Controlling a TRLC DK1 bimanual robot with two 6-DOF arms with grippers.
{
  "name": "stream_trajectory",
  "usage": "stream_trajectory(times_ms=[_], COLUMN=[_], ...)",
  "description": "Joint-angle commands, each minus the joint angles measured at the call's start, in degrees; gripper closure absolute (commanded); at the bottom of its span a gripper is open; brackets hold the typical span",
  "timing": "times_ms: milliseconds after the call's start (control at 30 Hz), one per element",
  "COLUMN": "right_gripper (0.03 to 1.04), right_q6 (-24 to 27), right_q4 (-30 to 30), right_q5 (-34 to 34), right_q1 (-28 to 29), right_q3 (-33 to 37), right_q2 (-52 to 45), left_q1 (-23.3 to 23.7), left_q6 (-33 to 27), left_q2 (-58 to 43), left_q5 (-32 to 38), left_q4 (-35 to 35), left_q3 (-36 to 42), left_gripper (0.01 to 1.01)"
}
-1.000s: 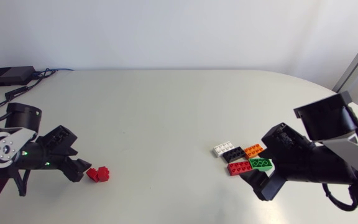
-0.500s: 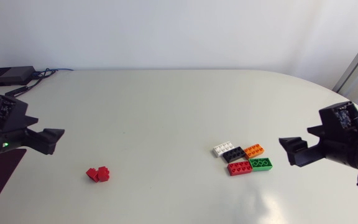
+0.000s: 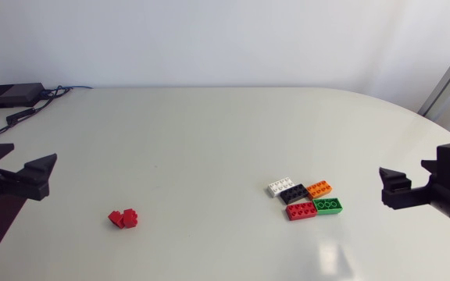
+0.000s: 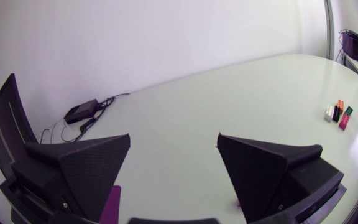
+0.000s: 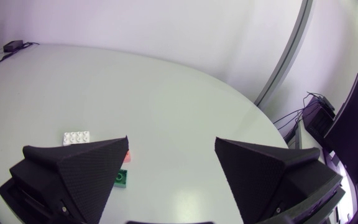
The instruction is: Sort duplo bricks by size, large to the right and small to the left
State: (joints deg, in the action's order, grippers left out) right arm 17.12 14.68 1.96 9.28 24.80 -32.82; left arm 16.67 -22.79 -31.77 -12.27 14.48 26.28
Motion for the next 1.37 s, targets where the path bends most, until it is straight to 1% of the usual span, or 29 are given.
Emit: stream_trajectory(times_ms=[0,100,1067,1333], right_gripper=[0.06,0.07,0.07,0.07], right_q6=[-0.4,-0.5,-17.1,-17.1], right_q4=[-1.5,-3.2,-14.7,-14.7], right_q5=[-0.5,-1.0,-2.0,-2.0], right_q1=[1.2,1.5,-9.3,-9.3], right_q3=[-2.6,-4.8,-24.8,-24.8], right_q2=[2.0,5.0,32.8,32.8], left_q1=[0.7,0.5,-16.7,-16.7], left_q6=[2.4,3.7,22.8,22.8], left_q2=[3.9,8.0,31.8,31.8], left_q5=[-0.7,-0.2,12.3,12.3], left_q4=[-1.1,-1.9,-14.5,-14.5], left_q3=[-2.4,-3.8,-26.3,-26.3], left_gripper=[0.056,0.056,0.051,0.049])
